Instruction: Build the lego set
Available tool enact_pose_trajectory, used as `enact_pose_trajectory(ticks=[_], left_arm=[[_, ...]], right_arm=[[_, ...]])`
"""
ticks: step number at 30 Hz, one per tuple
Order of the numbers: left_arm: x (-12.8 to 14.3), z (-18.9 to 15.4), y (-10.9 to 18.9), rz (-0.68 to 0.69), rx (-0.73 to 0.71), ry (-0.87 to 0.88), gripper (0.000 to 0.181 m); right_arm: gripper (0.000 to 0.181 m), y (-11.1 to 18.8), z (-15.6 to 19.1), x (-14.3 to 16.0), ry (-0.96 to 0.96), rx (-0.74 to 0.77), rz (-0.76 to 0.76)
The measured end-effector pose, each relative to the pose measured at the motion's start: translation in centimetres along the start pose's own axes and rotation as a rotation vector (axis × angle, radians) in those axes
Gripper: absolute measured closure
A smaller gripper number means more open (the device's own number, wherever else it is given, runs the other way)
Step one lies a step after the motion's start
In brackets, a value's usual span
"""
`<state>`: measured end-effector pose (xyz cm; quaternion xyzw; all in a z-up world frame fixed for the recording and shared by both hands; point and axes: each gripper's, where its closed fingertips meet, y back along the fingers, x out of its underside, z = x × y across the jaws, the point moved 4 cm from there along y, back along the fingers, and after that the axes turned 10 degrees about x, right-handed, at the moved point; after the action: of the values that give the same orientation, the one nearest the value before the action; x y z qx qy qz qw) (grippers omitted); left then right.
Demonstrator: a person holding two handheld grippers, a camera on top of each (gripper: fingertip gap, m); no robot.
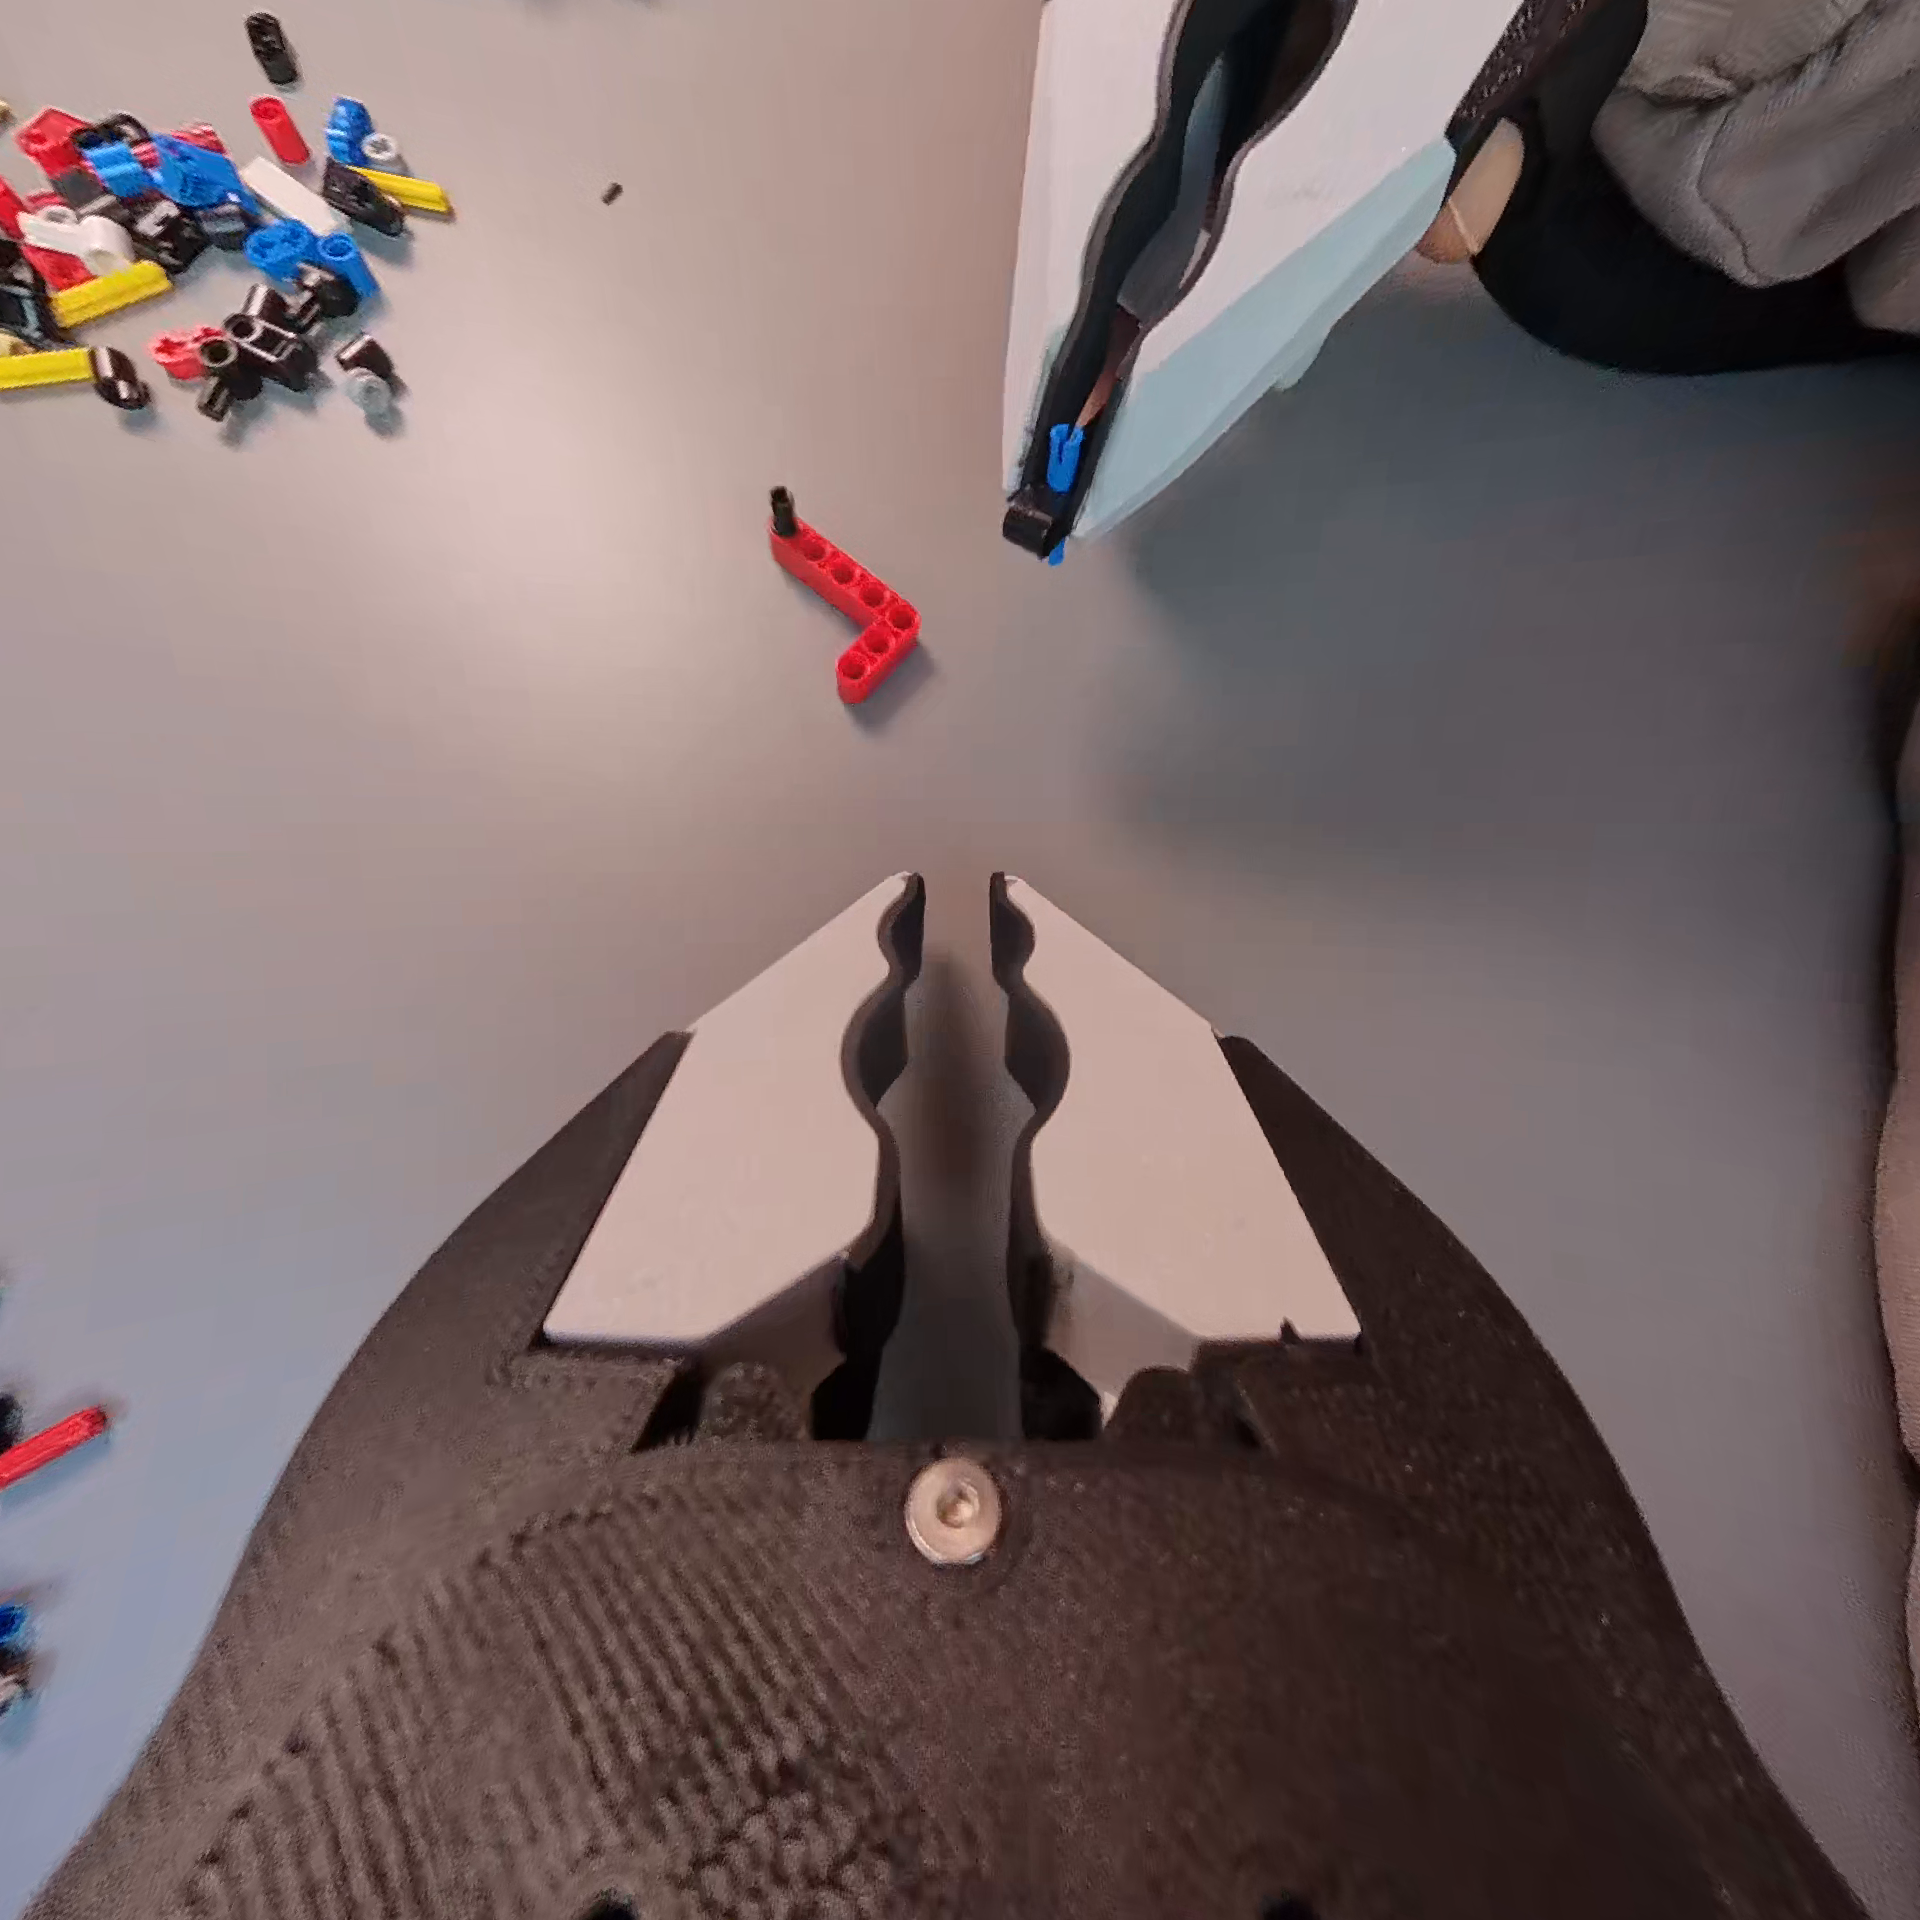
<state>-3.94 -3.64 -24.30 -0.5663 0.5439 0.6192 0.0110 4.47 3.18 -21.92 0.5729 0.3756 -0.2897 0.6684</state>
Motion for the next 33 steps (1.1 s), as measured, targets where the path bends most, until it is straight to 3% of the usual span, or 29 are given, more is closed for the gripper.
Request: enact_pose_trajectory(ticks=[1,4,10,14,17,21,24,29,33], left_arm=[[-0.2,0.3,0.2,-0.027,0.005,0.026,0.165],[-1.0,1.1,-0.1,-0.08,0.011,0.056,0.153],[-3.6,1.7,-3.1,-0.055,-0.023,0.034,0.142],[-4.8,2.5,-4.8,0.04,-0.084,-0.049,0.149],[-4.6,2.4,-5.0,0.1,-0.015,-0.121,0.175],[-3.5,1.9,-3.5,0.158,0.071,-0.259,0.171],[-4.4,1.3,-1.5,0.006,0.119,-0.205,0.161],[-7.4,-1.3,1.5,-0.447,0.281,0.036,0.16],[-7.3,-1.9,1.8,-0.511,0.334,0.103,0.168]], right_arm=[[0.175,0.2,-0.4,0.0,0.001,0.013,0.0],[0.175,1.1,-1.8,-0.4,-0.005,0.075,-0.015],[0.175,2.7,-4.5,-0.7,-0.081,0.172,-0.088],[0.175,2.7,-4.8,-0.5,-0.099,0.168,-0.099],[0.176,2.8,-4.0,-0.9,-0.092,0.114,-0.136],[0.176,3.1,-2.8,-1.6,-0.136,-0.017,-0.204],[0.175,3.6,-2.1,-2.7,-0.277,-0.157,-0.3],[0.175,3.0,-0.8,-3.8,-0.45,-0.304,-0.376],[0.176,2.1,0.2,-4.3,-0.485,-0.343,-0.398]])
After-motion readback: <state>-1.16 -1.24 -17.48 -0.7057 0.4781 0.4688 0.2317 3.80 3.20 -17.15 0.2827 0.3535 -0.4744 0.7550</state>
